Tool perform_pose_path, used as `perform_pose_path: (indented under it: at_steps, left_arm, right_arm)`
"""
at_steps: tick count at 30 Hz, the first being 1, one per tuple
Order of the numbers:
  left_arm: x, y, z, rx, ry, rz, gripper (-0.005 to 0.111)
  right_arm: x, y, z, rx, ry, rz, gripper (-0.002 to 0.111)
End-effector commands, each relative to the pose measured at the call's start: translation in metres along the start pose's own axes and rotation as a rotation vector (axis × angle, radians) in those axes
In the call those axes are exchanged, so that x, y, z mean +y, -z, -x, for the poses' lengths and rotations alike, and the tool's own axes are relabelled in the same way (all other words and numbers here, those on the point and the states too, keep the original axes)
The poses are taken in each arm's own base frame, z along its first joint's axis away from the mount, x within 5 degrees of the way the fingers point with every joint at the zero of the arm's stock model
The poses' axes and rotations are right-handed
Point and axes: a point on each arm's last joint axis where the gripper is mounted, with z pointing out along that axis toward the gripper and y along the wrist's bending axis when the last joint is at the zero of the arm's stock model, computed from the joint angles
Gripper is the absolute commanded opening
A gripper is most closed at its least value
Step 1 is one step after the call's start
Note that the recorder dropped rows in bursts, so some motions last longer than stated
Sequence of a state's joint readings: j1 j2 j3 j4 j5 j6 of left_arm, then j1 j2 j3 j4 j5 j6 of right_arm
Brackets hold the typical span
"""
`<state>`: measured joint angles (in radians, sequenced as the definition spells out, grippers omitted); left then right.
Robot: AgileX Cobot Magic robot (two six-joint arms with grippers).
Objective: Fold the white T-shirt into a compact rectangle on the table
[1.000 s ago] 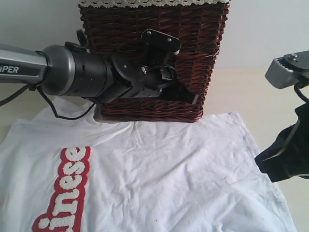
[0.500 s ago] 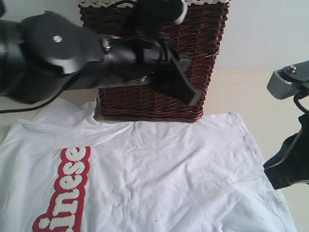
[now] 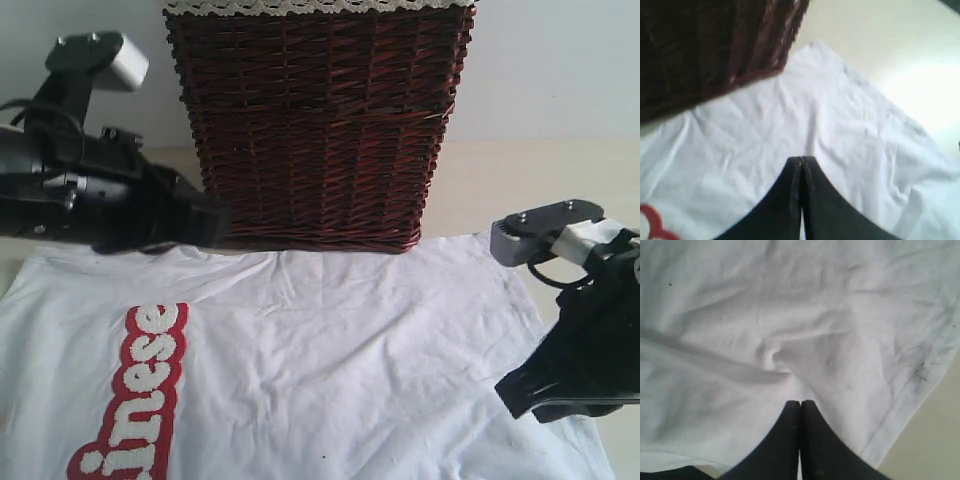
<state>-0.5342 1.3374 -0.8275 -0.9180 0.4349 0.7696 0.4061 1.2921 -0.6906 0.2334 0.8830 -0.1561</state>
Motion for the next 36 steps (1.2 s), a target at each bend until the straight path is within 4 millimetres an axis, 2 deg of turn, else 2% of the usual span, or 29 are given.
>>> perform_pose_path:
  at_steps: [1,3,7,11,13,15,17,21,23,27,31,36]
  left_arm:
    - [0.024,-0.009,-0.031,0.237,0.129,0.132,0.000]
    - [0.035,-0.016,-0.043,0.309,0.155,0.217,0.000]
    - [0.047,-0.030,-0.052,0.364,0.183,0.271,0.000]
    - [0.077,-0.036,-0.059,0.397,0.283,0.330,0.000]
    - [0.099,-0.036,-0.067,0.418,0.393,0.361,0.000]
    - [0.112,-0.037,-0.071,0.421,0.453,0.360,0.000]
    - [0.113,-0.042,-0.074,0.425,0.482,0.326,0.000]
    - [0.080,-0.052,-0.077,0.527,0.400,0.132,0.000]
    - [0.062,-0.054,-0.083,0.583,0.341,0.091,0.000]
    - [0.029,-0.055,-0.113,0.686,0.273,0.042,0.000]
    - [0.008,-0.052,-0.136,0.734,0.223,0.019,0.000]
    - [-0.015,-0.048,-0.146,0.768,0.174,-0.038,0.000]
  right_arm:
    - [-0.007,-0.021,0.005,0.066,0.010,-0.035,0.000]
    - [-0.012,-0.030,0.011,0.077,0.015,-0.070,0.000]
    - [-0.023,-0.038,0.030,0.089,-0.067,-0.173,0.000]
    - [-0.039,-0.045,0.048,0.013,-0.159,-0.328,0.000]
    - [-0.041,-0.051,0.052,0.014,-0.164,-0.318,0.000]
    - [-0.042,-0.060,0.052,0.051,-0.150,-0.296,0.000]
    - [-0.040,-0.068,0.053,0.085,-0.139,-0.269,0.000]
    - [-0.040,-0.080,0.056,0.125,-0.128,-0.237,0.000]
    - [-0.041,-0.085,0.055,0.144,-0.125,-0.240,0.000]
    - [-0.042,-0.088,0.057,0.125,-0.123,-0.239,0.000]
    - [-0.041,-0.089,0.060,0.095,-0.119,-0.236,0.000]
    - [-0.040,-0.079,0.062,0.059,-0.114,-0.238,0.000]
